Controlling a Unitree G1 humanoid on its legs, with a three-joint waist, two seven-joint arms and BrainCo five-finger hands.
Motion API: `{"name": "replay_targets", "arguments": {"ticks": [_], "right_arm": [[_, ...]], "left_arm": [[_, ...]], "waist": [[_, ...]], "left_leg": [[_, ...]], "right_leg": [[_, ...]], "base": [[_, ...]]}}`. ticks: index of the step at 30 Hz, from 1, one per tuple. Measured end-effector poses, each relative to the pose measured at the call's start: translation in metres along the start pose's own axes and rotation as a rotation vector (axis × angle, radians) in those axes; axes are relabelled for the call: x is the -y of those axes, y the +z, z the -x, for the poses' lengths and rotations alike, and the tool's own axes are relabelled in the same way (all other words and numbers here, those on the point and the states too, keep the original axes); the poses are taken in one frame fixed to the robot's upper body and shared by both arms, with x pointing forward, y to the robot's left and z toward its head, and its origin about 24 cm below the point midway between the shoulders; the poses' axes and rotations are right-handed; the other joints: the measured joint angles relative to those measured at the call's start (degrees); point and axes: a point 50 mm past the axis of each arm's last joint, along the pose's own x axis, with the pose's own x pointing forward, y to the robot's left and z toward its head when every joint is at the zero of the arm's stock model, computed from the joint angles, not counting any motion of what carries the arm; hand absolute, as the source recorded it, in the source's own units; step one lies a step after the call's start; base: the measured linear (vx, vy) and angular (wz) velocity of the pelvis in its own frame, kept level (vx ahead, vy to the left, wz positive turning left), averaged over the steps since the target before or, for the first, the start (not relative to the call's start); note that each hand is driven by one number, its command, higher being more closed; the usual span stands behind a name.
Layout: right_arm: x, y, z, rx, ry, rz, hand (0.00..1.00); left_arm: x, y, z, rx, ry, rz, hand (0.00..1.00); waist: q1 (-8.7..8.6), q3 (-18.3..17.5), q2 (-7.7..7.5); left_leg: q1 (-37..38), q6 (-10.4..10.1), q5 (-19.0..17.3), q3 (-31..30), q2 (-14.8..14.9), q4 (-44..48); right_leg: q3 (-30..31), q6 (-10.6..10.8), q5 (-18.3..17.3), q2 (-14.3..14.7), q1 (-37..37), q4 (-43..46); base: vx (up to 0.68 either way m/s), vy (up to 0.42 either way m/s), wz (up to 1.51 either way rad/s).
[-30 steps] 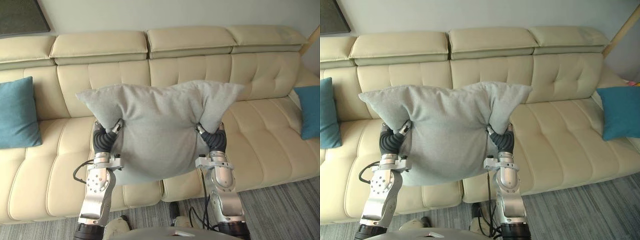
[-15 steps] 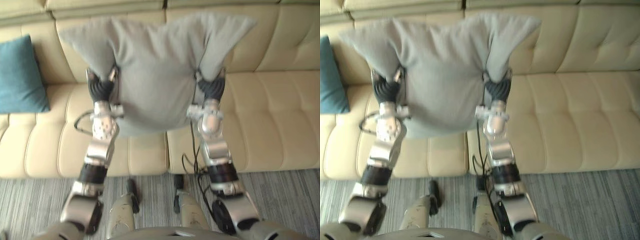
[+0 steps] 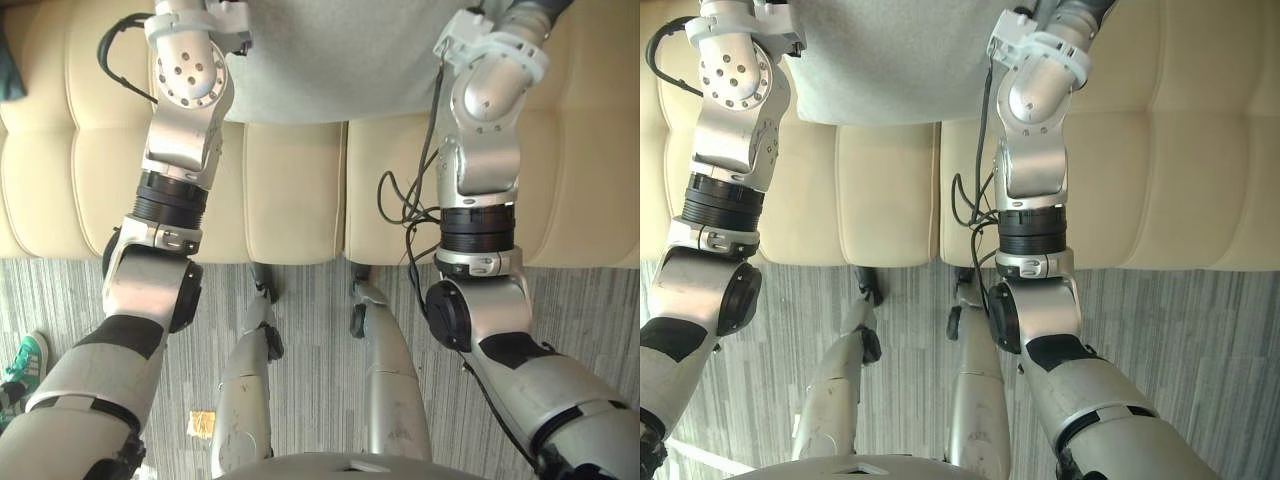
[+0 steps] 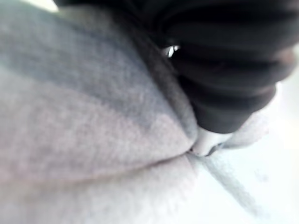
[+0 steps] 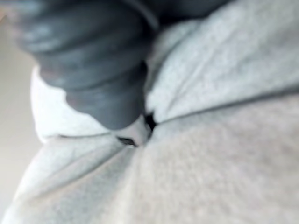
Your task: Pick up cushions and gather them together orderly.
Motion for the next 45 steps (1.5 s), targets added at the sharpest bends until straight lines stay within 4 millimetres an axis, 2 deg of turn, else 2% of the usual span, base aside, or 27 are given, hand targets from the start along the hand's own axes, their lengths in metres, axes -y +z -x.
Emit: {"name": "replay_targets", "arguments": {"ticks": [1, 4, 6, 7, 9, 10, 12, 15, 18, 21, 23, 25, 26, 27, 29, 30, 31, 32, 33, 34, 35, 36, 37, 40, 42, 43, 45], "right_arm": [[0.001, 0.004, -0.005, 0.012, -0.008, -0.002, 0.00], [0.002, 0.012, -0.019, 0.031, -0.044, -0.005, 0.00], [0.006, 0.017, -0.025, 0.051, -0.076, -0.006, 0.00], [0.008, 0.020, -0.028, 0.061, -0.090, -0.009, 0.00], [0.009, 0.025, -0.032, 0.078, -0.097, -0.009, 0.00], [0.011, 0.026, -0.034, 0.080, -0.109, -0.013, 0.00], [0.012, 0.032, -0.038, 0.098, -0.122, -0.021, 0.00], [0.015, 0.040, -0.044, 0.133, -0.119, -0.021, 0.00], [0.017, 0.039, -0.045, 0.125, -0.115, -0.029, 0.00], [0.031, 0.028, -0.049, 0.110, -0.106, 0.043, 0.00], [0.047, 0.020, -0.051, 0.098, -0.083, 0.098, 0.00], [0.068, 0.008, -0.047, 0.079, -0.054, 0.180, 0.00], [0.083, -0.002, -0.043, 0.051, -0.052, 0.228, 0.00], [0.116, -0.018, -0.026, -0.001, -0.057, 0.305, 0.00], [0.134, -0.023, -0.014, -0.019, -0.063, 0.341, 0.00], [0.155, -0.029, 0.003, -0.050, -0.053, 0.399, 0.00], [0.166, -0.032, 0.014, -0.072, -0.039, 0.435, 0.00], [0.174, -0.034, 0.026, -0.095, -0.009, 0.467, 0.00], [0.177, -0.036, 0.033, -0.106, 0.008, 0.481, 0.00], [0.185, -0.042, 0.054, -0.158, 0.058, 0.499, 0.00], [0.190, -0.047, 0.070, -0.205, 0.074, 0.495, 0.00], [0.193, -0.050, 0.079, -0.228, 0.079, 0.493, 0.00], [0.200, -0.058, 0.102, -0.309, 0.097, 0.495, 0.00], [0.216, -0.074, 0.157, -0.518, 0.163, 0.530, 0.00], [0.222, -0.083, 0.188, -0.635, 0.188, 0.548, 0.00], [0.225, -0.090, 0.213, -0.738, 0.200, 0.542, 0.00], [0.229, -0.097, 0.251, -0.885, 0.217, 0.545, 0.00]], "left_arm": [[0.001, 0.003, -0.003, 0.009, -0.002, 0.004, 0.00], [0.003, 0.009, -0.010, 0.013, 0.012, 0.014, 0.00], [0.005, 0.006, -0.011, -0.013, 0.030, 0.023, 0.00], [0.005, 0.003, -0.010, -0.027, 0.034, 0.017, 0.00], [0.004, -0.001, -0.010, -0.052, 0.045, 0.012, 0.00], [0.003, 0.000, -0.011, -0.048, 0.050, 0.017, 0.00], [0.001, 0.002, -0.012, -0.046, 0.062, 0.023, 0.00], [-0.009, 0.003, -0.016, -0.039, 0.087, 0.014, 0.00], [-0.024, 0.006, -0.021, -0.013, 0.101, -0.033, 0.00], [-0.043, 0.009, -0.022, 0.014, 0.110, -0.086, 0.00], [-0.061, 0.006, -0.019, 0.019, 0.117, -0.137, 0.00], [-0.086, -0.003, -0.007, 0.002, 0.140, -0.192, 0.00], [-0.100, -0.010, 0.004, -0.019, 0.162, -0.212, 0.00], [-0.128, -0.024, 0.032, -0.067, 0.198, -0.264, 0.00], [-0.143, -0.030, 0.050, -0.095, 0.215, -0.289, 0.00], [-0.161, -0.040, 0.075, -0.152, 0.223, -0.334, 0.00], [-0.171, -0.047, 0.093, -0.199, 0.222, -0.359, 0.00], [-0.181, -0.055, 0.114, -0.258, 0.227, -0.384, 0.00], [-0.185, -0.059, 0.125, -0.291, 0.228, -0.391, 0.00], [-0.196, -0.072, 0.159, -0.401, 0.246, -0.378, 0.00], [-0.201, -0.079, 0.185, -0.480, 0.270, -0.366, 0.00], [-0.202, -0.082, 0.199, -0.522, 0.280, -0.349, 0.00], [-0.204, -0.089, 0.234, -0.628, 0.308, -0.320, 0.00], [-0.209, -0.094, 0.304, -0.841, 0.358, -0.306, 0.00], [-0.212, -0.095, 0.335, -0.948, 0.380, -0.308, 0.00], [-0.213, -0.097, 0.361, -1.044, 0.389, -0.313, 0.00], [-0.212, -0.098, 0.391, -1.166, 0.364, -0.330, 0.00]], "waist": [[0.09, 0.03, -0.03], [0.09, 1.09, 0.27], [-0.59, 1.43, 0.53], [-0.67, 1.51, 0.47], [-0.44, 2.14, 1.10], [-0.92, 2.19, 1.06], [-0.93, 2.19, 1.06], [-0.46, 2.19, 1.06], [-0.80, 2.22, 1.02], [-1.54, 2.23, 1.00], [-1.85, 2.23, 1.00], [-2.11, 2.28, 0.91], [-2.08, 2.30, 0.87], [-2.02, 2.30, 0.87], [-2.08, 2.31, 0.86], [-2.29, 2.30, 0.87], [-2.44, 2.30, 0.86], [-2.54, 2.30, 0.86], [-2.52, 2.30, 0.86], [-2.44, 2.24, 0.74], [-2.29, 2.21, 0.59], [-2.23, 2.21, 0.58], [-1.97, 2.28, 0.28], [-1.30, 2.02, -0.53], [-1.15, 1.52, -1.29], [-1.07, 0.65, -2.02], [-0.76, -1.17, -3.37]], "left_leg": [[-1.36, -0.08, 0.25, -0.13, -0.04, -0.03], [-4.17, -0.74, 0.07, 0.37, 0.16, -0.56], [-5.93, -2.46, -3.08, 3.80, 0.53, -0.64], [-7.50, -2.61, -3.28, 5.04, 0.91, 1.41], [-8.67, 0.46, 0.44, 5.91, 1.43, 1.86], [-9.21, 1.51, 1.22, 6.00, 0.81, 1.34], [-9.59, 2.03, 1.83, 5.97, 0.50, 0.71], [-9.72, 1.61, 2.14, 5.70, 0.58, 0.70], [-9.72, 1.46, 2.14, 5.31, 0.86, 0.71], [-9.71, 1.27, 1.97, 5.29, 1.00, 0.93], [-9.58, 1.23, 1.89, 5.16, 1.16, 1.42], [-8.99, 0.86, 0.66, 5.02, 1.56, 2.69], [-8.34, 0.75, -0.21, 5.01, 1.76, 3.66], [-7.27, 1.05, -2.50, 4.68, 2.35, 6.74], [-6.68, 1.41, -3.67, 4.39, 2.70, 8.44], [-5.61, 1.64, -4.85, 4.16, 3.23, 10.35], [-4.75, 1.59, -5.71, 3.72, 3.44, 11.45], [-3.58, 1.62, -6.67, 3.38, 3.80, 12.55], [-2.90, 1.51, -7.20, 3.23, 3.97, 13.05], [-0.74, 1.53, -8.60, 2.95, 4.45, 14.43], [0.83, 1.37, -9.62, 2.76, 4.86, 15.40], [1.69, 1.12, -10.31, 2.75, 5.16, 15.84], [4.19, 1.29, -11.27, 2.70, 5.55, 16.61], [9.13, 1.18, -13.88, 2.75, 6.98, 19.54], [12.15, 1.12, -15.40, 2.90, 7.42, 20.50], [14.93, 0.64, -16.38, 3.08, 7.61, 20.43], [18.25, 0.30, -16.95, 3.38, 7.76, 20.03]], "right_leg": [[-0.10, -0.27, -0.31, -0.17, -1.71, 0.83], [-0.73, -0.62, -0.61, -0.68, -5.02, 2.39], [-1.47, -0.84, -0.42, -2.12, -6.80, 2.14], [-1.46, -0.85, -0.37, -2.53, -7.84, 2.22], [-1.36, -0.61, -0.54, -2.26, -9.12, 3.32], [-1.37, -0.60, -0.55, -2.79, -9.91, 3.57], [-1.41, -0.47, -0.63, -3.00, -10.52, 3.65], [-1.48, 0.01, -1.34, -2.96, -10.67, 4.44], [-1.76, -0.15, -1.78, -2.82, -10.73, 4.88], [-1.85, -0.16, -1.77, -2.79, -10.56, 4.88], [-1.90, -0.16, -1.77, -2.74, -10.17, 4.88], [-2.08, -0.13, -1.79, -2.66, -8.82, 4.56], [-2.07, -0.05, -1.84, -2.60, -7.61, 4.27], [-2.11, 0.29, -2.07, -2.41, -4.80, 3.58], [-2.25, 0.53, -2.26, -2.29, -3.25, 3.38], [-2.69, 0.75, -2.46, -2.18, -0.89, 2.95], [-2.92, 0.89, -2.59, -1.97, 0.83, 2.48], [-3.11, 1.06, -2.81, -1.76, 2.82, 2.05], [-3.20, 1.09, -2.92, -1.68, 3.80, 1.82], [-3.36, 1.20, -3.07, -1.19, 6.91, 1.03], [-3.47, 1.29, -3.27, -0.77, 9.25, 0.21], [-3.66, 1.36, -3.52, -0.59, 10.63, -0.32], [-3.79, 1.40, -3.60, -0.14, 13.74, -1.46], [-3.97, 1.64, -3.75, 1.20, 20.36, -3.08], [-3.80, 1.94, -4.04, 1.44, 23.74, -3.74], [-3.77, 2.01, -4.83, 1.89, 26.81, -4.81], [-3.76, 1.97, -4.74, 2.31, 30.39, -6.44]], "base": [[-0.01, -0.041, 0.18], [-0.01, -0.037, 0.23], [0.01, -0.012, 0.43], [0.04, -0.016, 0.28], [0.04, -0.011, 0.01], [0.04, 0.010, 0.09], [0.05, 0.005, 0.12], [0.03, -0.033, 0.08], [0.02, -0.073, 0.01], [0.01, -0.059, 0.00], [0.02, -0.067, -0.02], [0.02, -0.066, -0.06], [0.03, -0.081, -0.15], [0.05, -0.089, -0.16], [0.04, -0.054, -0.10], [0.04, -0.039, -0.07], [0.06, -0.054, -0.08], [0.03, -0.029, -0.07], [0.03, -0.033, -0.13], [0.03, -0.029, -0.19], [0.04, -0.033, -0.19], [0.03, -0.022, -0.18], [0.04, -0.022, -0.18], [0.05, -0.015, -0.22], [0.05, -0.002, -0.18], [0.06, 0.001, -0.16], [0.05, -0.006, -0.12]]}}
